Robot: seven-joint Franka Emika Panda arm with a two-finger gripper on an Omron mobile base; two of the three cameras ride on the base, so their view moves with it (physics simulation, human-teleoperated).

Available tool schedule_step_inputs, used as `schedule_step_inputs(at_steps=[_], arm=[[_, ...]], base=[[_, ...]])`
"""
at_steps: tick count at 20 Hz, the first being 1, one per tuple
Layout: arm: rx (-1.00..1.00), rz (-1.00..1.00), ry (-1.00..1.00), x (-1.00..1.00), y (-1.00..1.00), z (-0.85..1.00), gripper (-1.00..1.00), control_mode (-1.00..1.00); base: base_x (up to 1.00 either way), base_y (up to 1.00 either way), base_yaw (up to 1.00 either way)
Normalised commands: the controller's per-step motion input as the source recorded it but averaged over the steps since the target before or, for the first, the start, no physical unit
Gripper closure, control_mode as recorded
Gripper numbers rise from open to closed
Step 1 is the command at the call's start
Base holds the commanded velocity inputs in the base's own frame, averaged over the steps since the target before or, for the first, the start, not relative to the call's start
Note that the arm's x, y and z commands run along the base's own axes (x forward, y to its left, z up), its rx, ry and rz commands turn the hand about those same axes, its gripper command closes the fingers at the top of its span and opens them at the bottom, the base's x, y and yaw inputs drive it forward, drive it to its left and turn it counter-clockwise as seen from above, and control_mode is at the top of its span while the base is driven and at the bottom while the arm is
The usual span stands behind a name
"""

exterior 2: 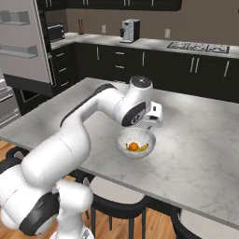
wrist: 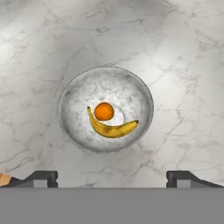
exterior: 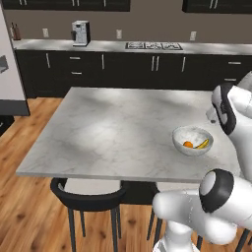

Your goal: Retrieve the banana and tangerine from the fridge and place them into the bowl on the dining table.

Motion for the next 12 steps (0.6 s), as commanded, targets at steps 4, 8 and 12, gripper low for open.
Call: schedule_step_inputs(at_steps=[4, 8, 12], arm=[[-0.21, 0.0, -0.38, -1.0, 0.54, 0.4, -1.0, -1.0], [-0.33, -0.04, -0.23, -0.46, 0.88, 0.23, -1.0, -1.0], [-0.26, -0.02, -0.05, -0.13, 0.7, 0.32, -1.0, -1.0]], base=[[0.0, 0.0, 0.0], [0.0, 0.0, 0.0], [0.0, 0.0, 0.0]])
